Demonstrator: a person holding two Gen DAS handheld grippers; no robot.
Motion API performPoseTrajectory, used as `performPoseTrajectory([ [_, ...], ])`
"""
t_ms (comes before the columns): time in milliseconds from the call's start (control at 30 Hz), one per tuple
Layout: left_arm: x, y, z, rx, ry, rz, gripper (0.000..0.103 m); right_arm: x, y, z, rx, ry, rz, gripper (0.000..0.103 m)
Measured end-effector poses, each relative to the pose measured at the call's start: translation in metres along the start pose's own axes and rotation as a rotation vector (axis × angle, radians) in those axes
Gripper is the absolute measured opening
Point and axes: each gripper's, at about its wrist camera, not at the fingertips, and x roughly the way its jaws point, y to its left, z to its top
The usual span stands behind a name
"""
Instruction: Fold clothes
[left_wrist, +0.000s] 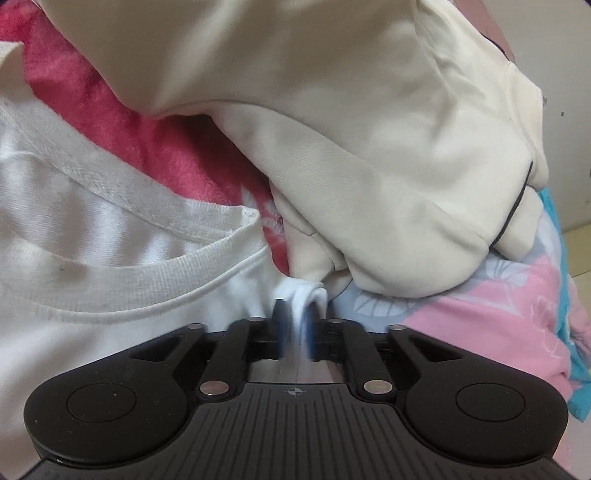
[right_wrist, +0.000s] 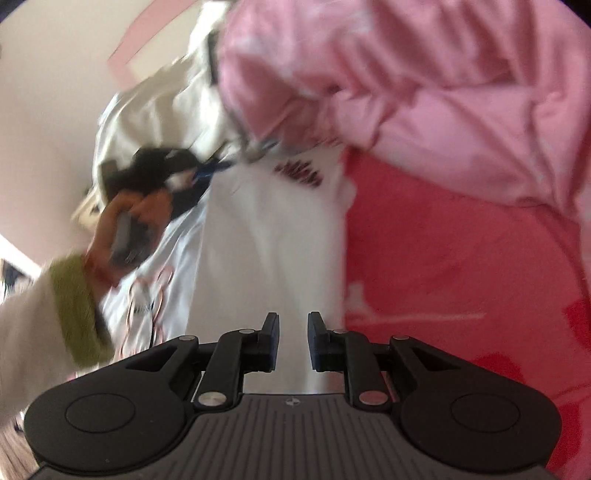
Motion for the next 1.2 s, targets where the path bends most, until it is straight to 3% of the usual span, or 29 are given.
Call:
performPoseTrajectory([
  [133,-0.024,-0.005,0.0,0.032,-0.056,0.02,0.035,-0.004,-0.013,0.002,0.059,-0.01,-0.035,0.02],
  [233,-0.043,-0.021,-0.012,0.133,-0.079,0.046,0.035,-0.006,-0.023,0.004,0.112,-0.013,-0.049,0.025],
  [300,-0.054,-0.036,-0.031,0.242,-0.025,0.051,0.035,-0.007,-0.027,0.004,0.141,-0.014,-0.042,0.036],
  [433,-0.054,-0.057,-0.091,0.403,0.171,0.005,0.035,0.0,-0.026,0.007,0.125,-0.008,-0.01,0.038],
  [533,-0.053,-0.06,-0.135,0.467,0.29,-0.025,0.036,0.013,-0.026,0.015,0.109,-0.011,0.021,0.037],
  [633,-0.048,-0.06,-0.159,0.476,0.349,-0.037,0.036,0.021,-0.018,0.02,0.045,-0.039,0.005,0.012],
  [667,-0.052,-0.057,-0.165,0.472,0.367,-0.04,0.036,0.02,-0.014,0.019,0.015,-0.061,0.0,0.008],
  [800,-0.061,-0.05,-0.167,0.491,0.43,-0.069,0.045,0.01,0.011,0.007,-0.128,-0.144,0.013,0.006],
  [933,-0.04,-0.08,-0.164,0.533,0.448,-0.077,0.047,0.011,0.042,-0.003,-0.316,-0.177,-0.008,0.006],
  [1033,-0.031,-0.086,-0.169,0.573,0.43,-0.032,0.047,0.016,0.062,-0.014,-0.435,-0.189,-0.024,0.005],
  [1133,-0.023,-0.087,-0.173,0.602,0.415,0.017,0.035,0.016,0.074,-0.023,-0.533,-0.209,-0.04,0.004],
  [1200,-0.02,-0.084,-0.173,0.597,0.411,0.039,0.011,0.015,0.077,-0.026,-0.571,-0.226,-0.038,0.004],
])
